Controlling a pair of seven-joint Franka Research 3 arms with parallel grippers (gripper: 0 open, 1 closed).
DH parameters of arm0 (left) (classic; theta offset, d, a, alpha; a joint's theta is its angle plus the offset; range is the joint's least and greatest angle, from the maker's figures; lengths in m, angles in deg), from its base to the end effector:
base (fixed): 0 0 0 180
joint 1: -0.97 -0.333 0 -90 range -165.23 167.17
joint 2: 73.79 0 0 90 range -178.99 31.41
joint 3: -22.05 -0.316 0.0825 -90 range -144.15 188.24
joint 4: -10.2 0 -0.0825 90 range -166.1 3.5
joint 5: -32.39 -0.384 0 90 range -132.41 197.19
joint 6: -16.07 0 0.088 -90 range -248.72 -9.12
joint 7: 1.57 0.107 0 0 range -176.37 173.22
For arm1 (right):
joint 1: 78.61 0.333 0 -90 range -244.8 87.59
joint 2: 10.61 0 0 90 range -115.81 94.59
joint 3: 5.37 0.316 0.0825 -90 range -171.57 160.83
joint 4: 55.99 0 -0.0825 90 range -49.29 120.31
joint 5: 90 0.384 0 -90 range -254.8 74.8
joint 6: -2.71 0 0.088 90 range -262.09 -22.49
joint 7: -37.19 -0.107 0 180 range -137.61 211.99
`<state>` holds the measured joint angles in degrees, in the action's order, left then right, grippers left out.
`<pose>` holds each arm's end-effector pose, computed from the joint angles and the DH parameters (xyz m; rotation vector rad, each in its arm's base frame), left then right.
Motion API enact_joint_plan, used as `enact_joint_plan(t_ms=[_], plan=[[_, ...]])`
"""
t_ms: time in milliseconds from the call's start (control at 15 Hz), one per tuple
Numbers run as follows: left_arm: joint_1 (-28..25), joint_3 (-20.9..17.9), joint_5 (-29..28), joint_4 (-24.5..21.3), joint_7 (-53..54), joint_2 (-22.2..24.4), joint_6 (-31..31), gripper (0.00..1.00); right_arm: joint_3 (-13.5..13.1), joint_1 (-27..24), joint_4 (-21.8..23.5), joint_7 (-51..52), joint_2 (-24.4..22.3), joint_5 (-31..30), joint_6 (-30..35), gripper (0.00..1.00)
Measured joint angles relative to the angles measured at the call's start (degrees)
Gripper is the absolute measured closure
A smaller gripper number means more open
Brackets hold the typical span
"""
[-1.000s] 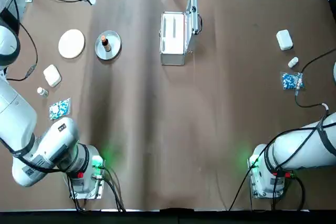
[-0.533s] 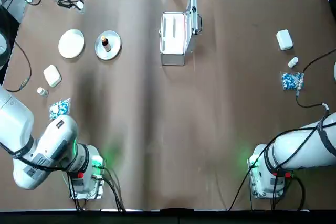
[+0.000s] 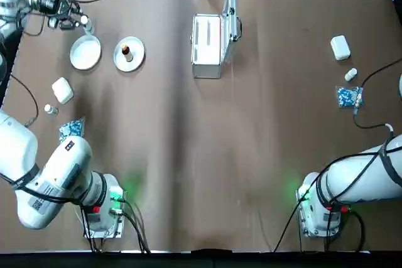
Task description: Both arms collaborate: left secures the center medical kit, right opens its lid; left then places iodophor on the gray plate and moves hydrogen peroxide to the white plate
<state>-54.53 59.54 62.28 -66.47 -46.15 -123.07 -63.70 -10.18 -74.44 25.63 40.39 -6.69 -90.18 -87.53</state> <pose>0.6158 0.2452 0.3037 1.7113 1.1647 -0.9749 0.5767 -0.0048 0.6554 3.1266 0.0704 0.1282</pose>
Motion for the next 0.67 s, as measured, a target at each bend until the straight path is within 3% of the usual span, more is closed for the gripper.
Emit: enact_joint_plan(t_ms=[200, 667], plan=[[-0.2, -5.3, 4.7, 0.0, 0.1, -3.1, 1.4, 0.68, -0.1, -0.1, 0.0, 0.0, 0.0, 0.2, 2.2, 0.01], [-0.6, -11.3, 12.4, 0.2, 3.6, -5.7, 0.6, 0.68, -0.1, -0.3, 0.0, -0.1, 0.0, 1.0, 4.7, 0.01]])
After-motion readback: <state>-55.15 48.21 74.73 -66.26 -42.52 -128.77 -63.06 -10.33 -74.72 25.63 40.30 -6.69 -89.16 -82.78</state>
